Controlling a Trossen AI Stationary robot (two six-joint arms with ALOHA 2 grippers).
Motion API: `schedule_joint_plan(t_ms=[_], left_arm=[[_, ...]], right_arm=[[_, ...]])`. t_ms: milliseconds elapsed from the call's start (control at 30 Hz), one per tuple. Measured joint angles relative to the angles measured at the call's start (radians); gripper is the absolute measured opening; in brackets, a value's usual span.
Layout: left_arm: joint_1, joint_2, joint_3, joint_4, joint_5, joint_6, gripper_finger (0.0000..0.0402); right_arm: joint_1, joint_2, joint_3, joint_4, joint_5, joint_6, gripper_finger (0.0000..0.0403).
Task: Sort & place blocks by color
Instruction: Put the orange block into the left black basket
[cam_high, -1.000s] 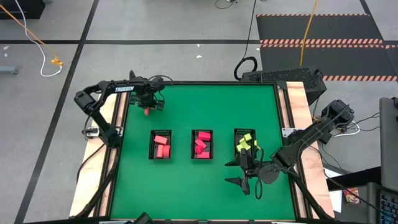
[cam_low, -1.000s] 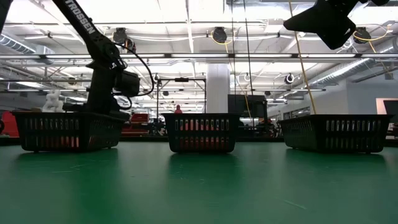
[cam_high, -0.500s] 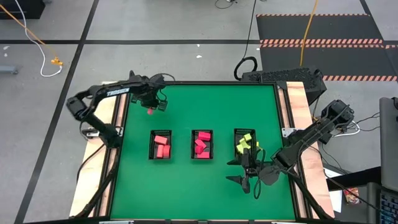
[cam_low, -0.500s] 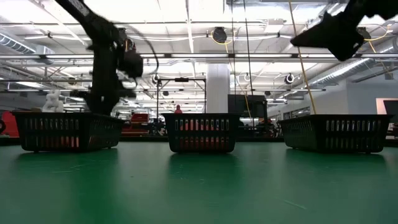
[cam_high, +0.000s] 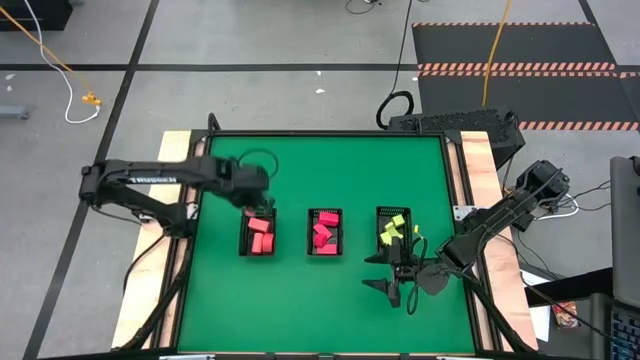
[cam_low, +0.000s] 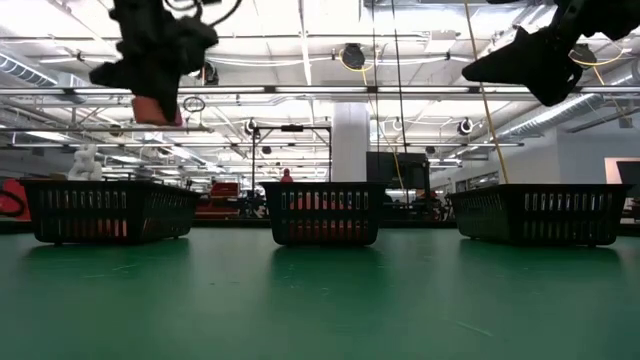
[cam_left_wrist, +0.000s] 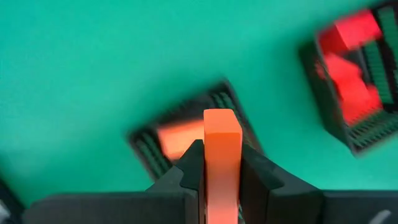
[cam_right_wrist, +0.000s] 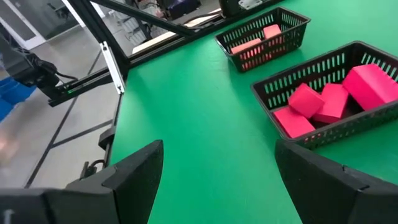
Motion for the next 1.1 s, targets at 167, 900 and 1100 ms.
schedule_joint_plan(t_ms=[167, 900, 1100], left_arm=[[-0.239, 0.029, -0.001, 0.133, -0.023, -0.192, 0.0055], [-0.448, 0.293, -0.002, -0.016, -0.16, -0.214, 0.0085], [-0.366, 0.287, -0.002, -0.035, -0.201, -0.145, 0.0068]], right_arm=[[0.019, 0.0, 0.0, 0.009, -0.002, 0.004, 0.0299], [0.031, 0.0, 0.0, 0.038, -0.001, -0.025, 0.0299], [0.025, 0.0, 0.0, 0.038, 0.001, -0.018, 0.0299]])
